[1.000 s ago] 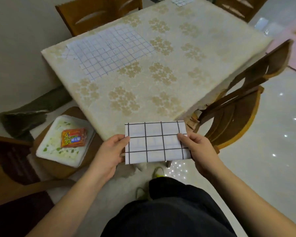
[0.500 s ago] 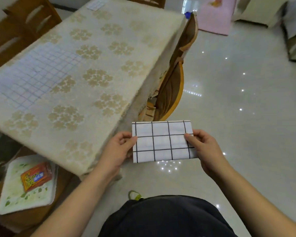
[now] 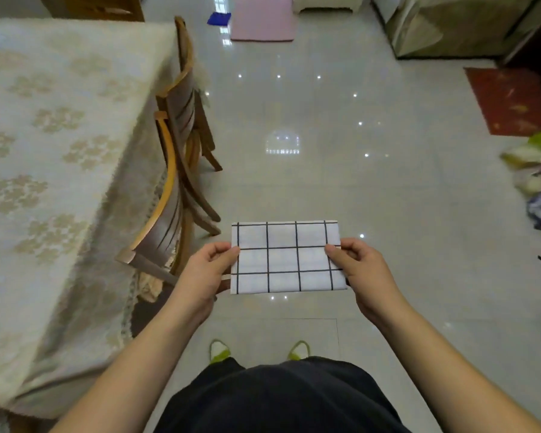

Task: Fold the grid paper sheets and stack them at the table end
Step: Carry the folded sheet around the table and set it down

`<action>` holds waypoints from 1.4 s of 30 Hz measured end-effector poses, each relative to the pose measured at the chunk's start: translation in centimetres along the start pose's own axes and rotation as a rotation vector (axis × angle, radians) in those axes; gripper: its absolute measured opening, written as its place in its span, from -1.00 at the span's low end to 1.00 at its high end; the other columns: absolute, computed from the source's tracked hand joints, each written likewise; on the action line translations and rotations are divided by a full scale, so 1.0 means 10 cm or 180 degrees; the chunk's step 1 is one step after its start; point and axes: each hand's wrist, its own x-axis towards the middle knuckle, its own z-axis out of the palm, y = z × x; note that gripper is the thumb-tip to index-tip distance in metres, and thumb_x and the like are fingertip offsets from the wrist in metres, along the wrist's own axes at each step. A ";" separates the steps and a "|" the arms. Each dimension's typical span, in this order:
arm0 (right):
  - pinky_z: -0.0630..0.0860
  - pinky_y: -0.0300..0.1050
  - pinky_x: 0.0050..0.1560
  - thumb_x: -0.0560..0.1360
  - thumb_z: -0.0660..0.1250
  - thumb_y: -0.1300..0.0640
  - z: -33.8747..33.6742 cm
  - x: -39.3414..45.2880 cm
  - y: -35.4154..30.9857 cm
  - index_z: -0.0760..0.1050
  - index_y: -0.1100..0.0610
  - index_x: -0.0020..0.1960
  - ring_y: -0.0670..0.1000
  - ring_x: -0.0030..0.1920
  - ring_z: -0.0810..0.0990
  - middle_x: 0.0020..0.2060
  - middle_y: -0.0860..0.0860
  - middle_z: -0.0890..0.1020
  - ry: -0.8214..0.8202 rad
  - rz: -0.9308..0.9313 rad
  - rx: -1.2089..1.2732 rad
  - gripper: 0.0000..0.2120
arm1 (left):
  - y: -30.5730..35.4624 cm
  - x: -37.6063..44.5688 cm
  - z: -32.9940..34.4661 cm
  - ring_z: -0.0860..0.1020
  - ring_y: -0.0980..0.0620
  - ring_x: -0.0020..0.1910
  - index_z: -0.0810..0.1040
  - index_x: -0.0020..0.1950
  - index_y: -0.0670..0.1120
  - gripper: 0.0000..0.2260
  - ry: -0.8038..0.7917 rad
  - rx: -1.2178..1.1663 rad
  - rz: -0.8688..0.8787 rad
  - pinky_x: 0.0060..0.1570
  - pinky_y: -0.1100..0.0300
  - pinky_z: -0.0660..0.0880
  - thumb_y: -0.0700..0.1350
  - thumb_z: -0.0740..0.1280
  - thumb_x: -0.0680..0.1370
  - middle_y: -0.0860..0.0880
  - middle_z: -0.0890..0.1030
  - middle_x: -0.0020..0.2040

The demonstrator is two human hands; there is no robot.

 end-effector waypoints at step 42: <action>0.53 0.18 0.15 0.44 0.45 0.05 0.11 3.88 -1.73 0.64 0.16 -0.05 0.18 -0.02 0.65 -0.08 0.17 0.70 0.0013 0.0252 -0.0060 -0.81 | 2.11 3.41 0.90 0.56 0.09 -0.34 0.56 0.06 -0.18 -0.79 -0.0008 0.0267 -0.0202 -0.49 0.36 0.44 -0.06 0.25 0.62 -0.10 0.61 -0.18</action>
